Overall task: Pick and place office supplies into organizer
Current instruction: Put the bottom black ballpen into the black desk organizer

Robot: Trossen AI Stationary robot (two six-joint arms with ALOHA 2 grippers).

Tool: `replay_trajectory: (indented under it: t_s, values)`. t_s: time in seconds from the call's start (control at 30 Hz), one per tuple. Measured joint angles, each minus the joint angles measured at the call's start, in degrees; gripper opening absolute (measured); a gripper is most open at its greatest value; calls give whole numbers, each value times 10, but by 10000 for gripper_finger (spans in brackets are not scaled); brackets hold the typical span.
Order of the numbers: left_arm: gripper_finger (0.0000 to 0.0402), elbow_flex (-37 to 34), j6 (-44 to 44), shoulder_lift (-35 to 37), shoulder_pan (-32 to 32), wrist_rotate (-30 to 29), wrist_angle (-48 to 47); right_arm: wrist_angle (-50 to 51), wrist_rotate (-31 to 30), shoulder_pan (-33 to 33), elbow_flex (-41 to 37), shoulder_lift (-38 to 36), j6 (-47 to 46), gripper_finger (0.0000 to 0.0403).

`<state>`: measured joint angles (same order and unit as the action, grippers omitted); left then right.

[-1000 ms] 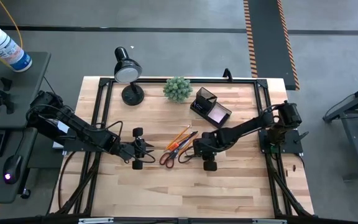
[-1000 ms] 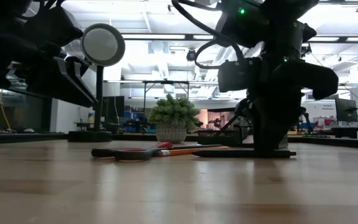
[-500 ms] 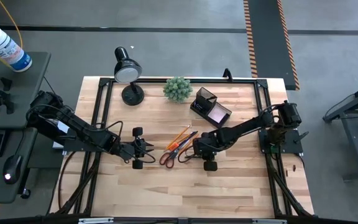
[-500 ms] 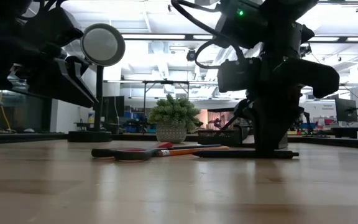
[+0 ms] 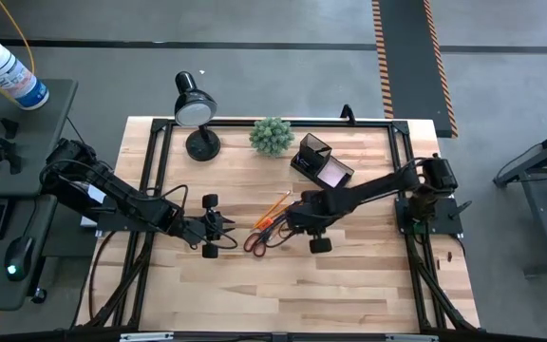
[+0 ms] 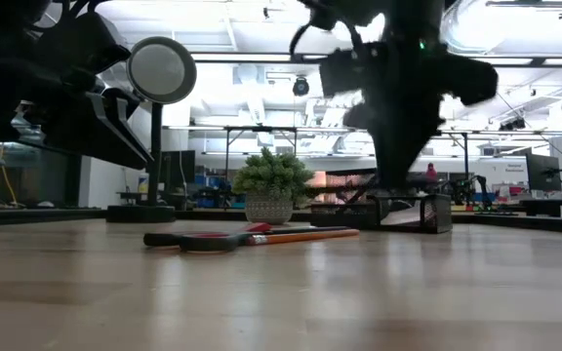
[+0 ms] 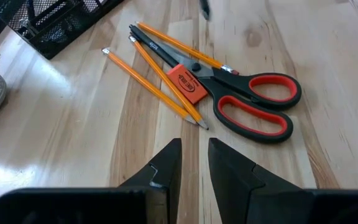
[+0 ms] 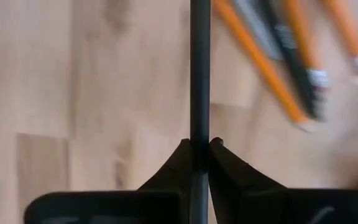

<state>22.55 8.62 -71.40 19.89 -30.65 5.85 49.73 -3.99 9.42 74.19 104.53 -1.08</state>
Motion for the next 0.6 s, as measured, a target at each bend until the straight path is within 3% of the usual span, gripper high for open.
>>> replay_trajectory:
  t_s: [0.3, 0.6]
  values:
    - [67, 0, 0, 0, 0, 1, 0, 238, -223, -32, 158, -1, 29, 24]
    - [67, 0, 0, 0, 0, 2, 0, 310, -366, -114, 204, -2, 79, 22]
